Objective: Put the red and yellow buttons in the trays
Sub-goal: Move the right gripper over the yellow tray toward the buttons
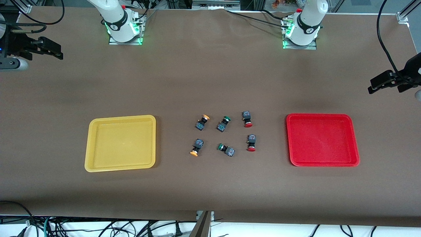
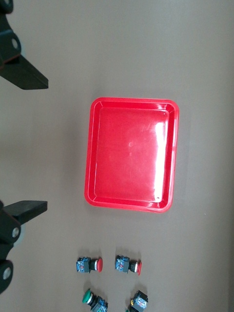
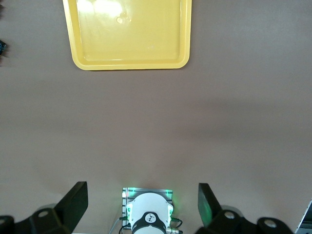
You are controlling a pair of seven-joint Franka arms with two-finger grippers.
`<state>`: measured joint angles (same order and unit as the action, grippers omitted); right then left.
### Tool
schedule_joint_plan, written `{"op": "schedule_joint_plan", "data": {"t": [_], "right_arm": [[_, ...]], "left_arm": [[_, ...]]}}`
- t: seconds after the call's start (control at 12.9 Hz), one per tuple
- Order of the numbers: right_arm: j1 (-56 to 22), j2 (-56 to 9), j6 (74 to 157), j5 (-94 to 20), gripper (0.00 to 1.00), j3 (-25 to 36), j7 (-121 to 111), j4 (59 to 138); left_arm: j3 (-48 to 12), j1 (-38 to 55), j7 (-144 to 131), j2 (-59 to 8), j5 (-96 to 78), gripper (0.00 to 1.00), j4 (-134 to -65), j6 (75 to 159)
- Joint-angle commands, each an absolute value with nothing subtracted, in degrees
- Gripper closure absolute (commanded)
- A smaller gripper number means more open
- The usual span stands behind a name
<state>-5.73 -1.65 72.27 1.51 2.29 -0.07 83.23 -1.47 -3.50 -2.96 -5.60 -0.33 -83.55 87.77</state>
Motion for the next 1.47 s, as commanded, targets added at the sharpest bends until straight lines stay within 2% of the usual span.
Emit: {"op": "schedule_joint_plan", "data": {"t": [0.0,0.54,0.7,1.08,1.39], "right_arm": [[-5.0,-1.9,72.0,1.8,0.0,1.7,-0.2,82.1],[-5.1,-3.7,72.3,2.2,0.0,1.6,0.3,82.1],[-4.8,-4.1,74.6,1.9,0.0,1.7,0.1,82.6],[-4.8,-12.1,80.0,0.6,0.0,1.1,-0.5,82.3],[-10.1,-20.9,89.1,-0.8,0.0,0.1,8.0,82.8]], "left_arm": [[-1.5,-3.8,-3.1,-6.6,-1.2,0.0,-81.4,87.0],[-1.5,-3.8,-3.1,-6.6,-1.2,0.0,-81.4,87.0],[-1.5,-3.8,-3.1,-6.6,-1.2,0.0,-81.4,87.0],[-1.5,-3.8,-3.1,-6.6,-1.2,0.0,-81.4,87.0],[-1.5,-3.8,-3.0,-6.6,-1.2,0.0,-81.4,87.0]]}}
